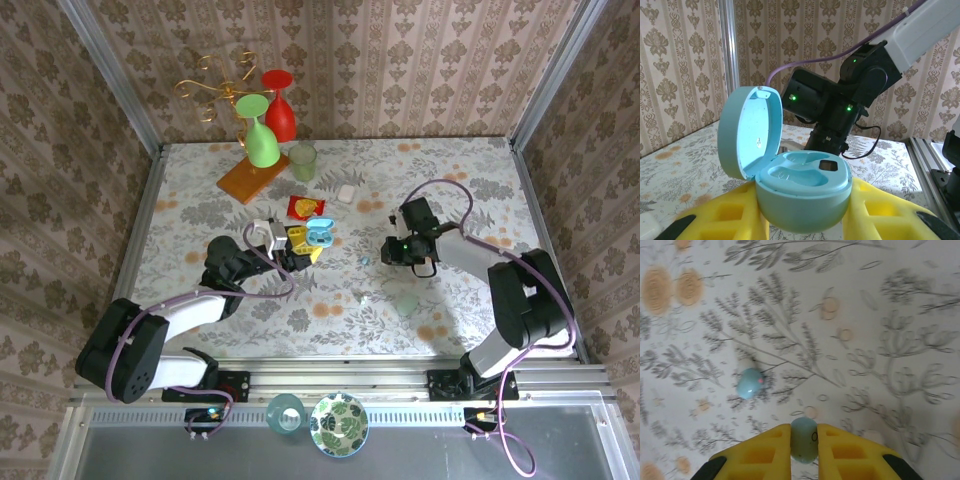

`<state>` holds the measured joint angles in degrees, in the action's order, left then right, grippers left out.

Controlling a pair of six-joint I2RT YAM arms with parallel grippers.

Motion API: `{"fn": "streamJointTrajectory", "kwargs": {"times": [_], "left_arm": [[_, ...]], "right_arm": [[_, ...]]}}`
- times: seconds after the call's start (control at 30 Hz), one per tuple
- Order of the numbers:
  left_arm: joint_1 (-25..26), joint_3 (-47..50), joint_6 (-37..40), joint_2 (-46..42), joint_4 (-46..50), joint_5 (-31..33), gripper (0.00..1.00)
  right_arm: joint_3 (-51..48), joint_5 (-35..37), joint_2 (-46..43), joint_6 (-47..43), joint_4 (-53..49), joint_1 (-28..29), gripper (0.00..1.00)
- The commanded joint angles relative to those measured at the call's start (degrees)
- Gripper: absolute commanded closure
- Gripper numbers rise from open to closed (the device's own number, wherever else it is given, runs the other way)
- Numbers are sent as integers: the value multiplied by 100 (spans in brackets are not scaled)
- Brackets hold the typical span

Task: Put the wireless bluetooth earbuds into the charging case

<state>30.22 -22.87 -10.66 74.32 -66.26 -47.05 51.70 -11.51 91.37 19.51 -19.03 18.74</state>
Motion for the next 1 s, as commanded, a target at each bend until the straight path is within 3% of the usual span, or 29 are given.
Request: {"fn": "streamJointTrajectory", "kwargs": {"times": [0.0,0.37,0.97], "left_arm": [[-42,-17,121,80,-264,-18,74],[-42,-77,98,82,-228,-55,74],[-42,-86,107,82,-203,-53,74]], "right_arm": [[246,1353,-160,-13,-759,185,83],[638,2550,447,-53,-1365,752,82],[727,2310,871,-11,-1271,939,76]]}}
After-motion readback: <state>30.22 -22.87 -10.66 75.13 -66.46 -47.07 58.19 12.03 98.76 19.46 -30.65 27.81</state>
